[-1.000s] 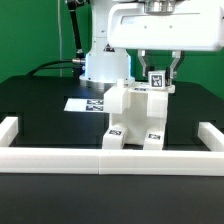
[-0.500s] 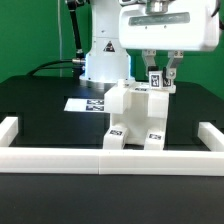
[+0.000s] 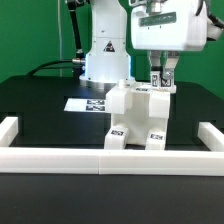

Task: Assemble chair

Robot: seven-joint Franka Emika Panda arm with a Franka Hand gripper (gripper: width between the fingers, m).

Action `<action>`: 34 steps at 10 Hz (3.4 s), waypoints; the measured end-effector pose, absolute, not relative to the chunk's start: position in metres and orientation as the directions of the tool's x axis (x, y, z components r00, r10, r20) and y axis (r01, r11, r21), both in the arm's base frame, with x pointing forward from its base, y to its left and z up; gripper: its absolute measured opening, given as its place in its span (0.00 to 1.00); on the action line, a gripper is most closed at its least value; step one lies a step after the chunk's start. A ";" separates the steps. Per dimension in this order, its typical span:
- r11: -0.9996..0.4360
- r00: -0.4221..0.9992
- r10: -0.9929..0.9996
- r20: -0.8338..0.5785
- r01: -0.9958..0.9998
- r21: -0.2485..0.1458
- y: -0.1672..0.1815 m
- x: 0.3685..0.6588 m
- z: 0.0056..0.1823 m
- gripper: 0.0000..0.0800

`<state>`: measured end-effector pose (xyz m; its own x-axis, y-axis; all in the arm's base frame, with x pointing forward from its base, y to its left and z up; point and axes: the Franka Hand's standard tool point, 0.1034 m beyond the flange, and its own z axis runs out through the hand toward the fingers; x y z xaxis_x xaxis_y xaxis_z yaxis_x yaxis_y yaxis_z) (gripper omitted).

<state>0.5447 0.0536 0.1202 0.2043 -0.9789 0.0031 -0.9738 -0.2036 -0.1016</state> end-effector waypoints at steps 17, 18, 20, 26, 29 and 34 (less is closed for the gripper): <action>-0.483 0.484 -0.875 0.015 -0.869 -0.112 0.072 0.544 0.120 0.81; -0.567 0.568 -0.822 0.026 -0.816 -0.110 0.071 0.544 0.120 0.81; -0.736 0.736 -0.675 0.052 -0.669 -0.102 0.066 0.545 0.120 0.81; -0.965 0.959 -0.261 0.107 -0.257 -0.051 0.062 0.548 0.120 0.81; -0.993 0.987 -0.118 0.113 -0.116 -0.023 0.059 0.548 0.120 0.81; -0.990 0.984 -0.140 0.112 -0.138 -0.026 0.059 0.548 0.120 0.35</action>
Offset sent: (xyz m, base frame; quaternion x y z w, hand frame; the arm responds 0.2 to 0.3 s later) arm 0.0000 0.0000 0.0000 0.0000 0.0000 0.1938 0.9810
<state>0.5481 0.0589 0.1202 0.9837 -0.1401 0.1123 -0.1381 -0.9901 -0.0256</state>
